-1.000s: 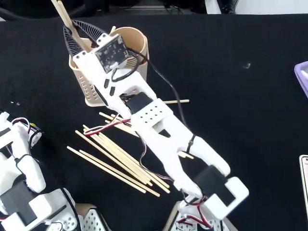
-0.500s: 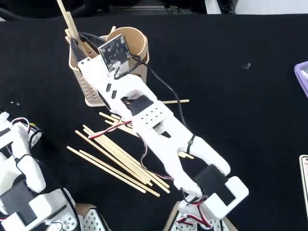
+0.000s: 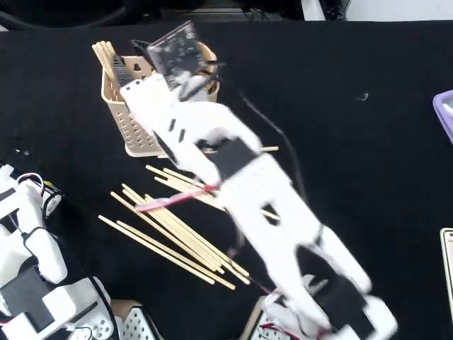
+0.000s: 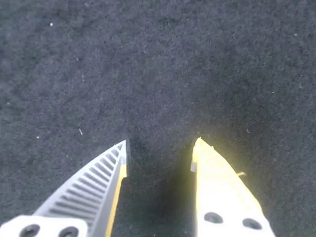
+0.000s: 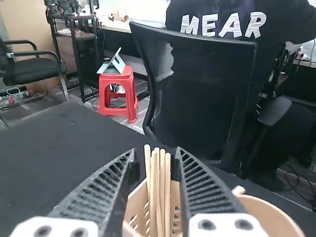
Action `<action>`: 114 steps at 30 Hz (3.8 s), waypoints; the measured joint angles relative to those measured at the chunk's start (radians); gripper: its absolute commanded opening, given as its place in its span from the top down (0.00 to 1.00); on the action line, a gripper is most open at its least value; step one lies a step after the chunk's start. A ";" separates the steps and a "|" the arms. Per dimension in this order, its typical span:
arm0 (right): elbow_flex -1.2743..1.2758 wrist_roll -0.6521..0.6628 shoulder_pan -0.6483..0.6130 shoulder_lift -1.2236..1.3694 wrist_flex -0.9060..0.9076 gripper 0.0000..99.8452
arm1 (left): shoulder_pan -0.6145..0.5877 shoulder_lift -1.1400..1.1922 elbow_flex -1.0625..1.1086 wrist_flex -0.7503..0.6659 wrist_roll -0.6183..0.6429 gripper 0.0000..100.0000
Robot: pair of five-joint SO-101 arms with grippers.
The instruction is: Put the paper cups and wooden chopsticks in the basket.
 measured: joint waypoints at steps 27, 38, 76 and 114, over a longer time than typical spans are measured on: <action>0.628 -0.081 0.600 -0.133 0.207 0.89 | 0.000 0.000 0.000 0.000 0.000 0.78; 0.328 -0.095 0.601 0.483 0.101 0.89 | 0.000 0.000 0.000 0.000 0.000 0.78; 0.531 0.288 0.336 0.189 0.614 0.88 | 0.000 0.000 0.000 0.000 0.000 0.78; 0.787 0.672 0.275 0.028 0.542 0.99 | 0.000 0.000 0.000 0.000 0.000 0.78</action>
